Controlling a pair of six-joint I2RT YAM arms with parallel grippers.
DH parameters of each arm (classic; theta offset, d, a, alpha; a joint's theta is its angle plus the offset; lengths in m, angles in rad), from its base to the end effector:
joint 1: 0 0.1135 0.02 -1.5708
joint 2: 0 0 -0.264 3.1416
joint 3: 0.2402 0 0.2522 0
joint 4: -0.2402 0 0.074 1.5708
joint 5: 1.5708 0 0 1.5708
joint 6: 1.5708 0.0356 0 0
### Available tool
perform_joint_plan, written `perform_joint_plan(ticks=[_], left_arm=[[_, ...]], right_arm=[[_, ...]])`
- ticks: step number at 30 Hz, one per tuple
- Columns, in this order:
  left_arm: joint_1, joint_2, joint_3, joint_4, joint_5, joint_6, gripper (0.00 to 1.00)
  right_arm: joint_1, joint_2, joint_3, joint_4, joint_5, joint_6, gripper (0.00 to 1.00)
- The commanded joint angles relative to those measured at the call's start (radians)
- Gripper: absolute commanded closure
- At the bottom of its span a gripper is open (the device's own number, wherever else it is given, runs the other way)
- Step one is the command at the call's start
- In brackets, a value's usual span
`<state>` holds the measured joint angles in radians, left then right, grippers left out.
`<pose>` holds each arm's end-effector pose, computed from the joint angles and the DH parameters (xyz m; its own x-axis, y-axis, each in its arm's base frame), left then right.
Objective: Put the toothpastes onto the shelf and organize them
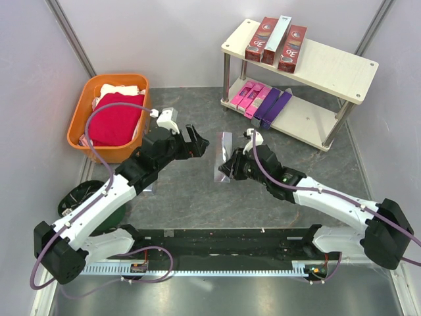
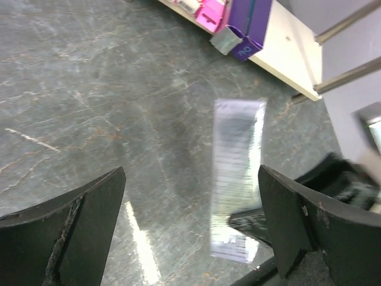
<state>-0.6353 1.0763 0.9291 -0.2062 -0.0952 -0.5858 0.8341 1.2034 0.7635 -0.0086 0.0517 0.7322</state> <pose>0.2020 -0.1447 0.3314 -0.5190 -0.3011 -0.8000 0.2784 0.8253 -0.4913 0.1835 0.1995 0.2623 -0.6902 0.2327 -0.6851 -0.3321 0.7393 0.5857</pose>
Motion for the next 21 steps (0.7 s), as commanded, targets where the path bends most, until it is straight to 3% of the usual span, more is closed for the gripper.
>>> perform_joint_plan(ticks=[1,12,21], left_arm=[[-0.001,-0.022,-0.010,-0.018,-0.058,0.043,0.00],[-0.001,-0.023,-0.030,-0.022,-0.063,0.046,0.00],[-0.001,-0.003,-0.027,-0.021,-0.032,0.041,0.00]], right_arm=[[-0.001,-0.053,0.169,-0.014,0.040,-0.069,0.74],[-0.044,-0.045,0.454,-0.134,0.114,-0.177,0.73],[-0.236,-0.012,0.672,-0.180,0.048,-0.214,0.71]])
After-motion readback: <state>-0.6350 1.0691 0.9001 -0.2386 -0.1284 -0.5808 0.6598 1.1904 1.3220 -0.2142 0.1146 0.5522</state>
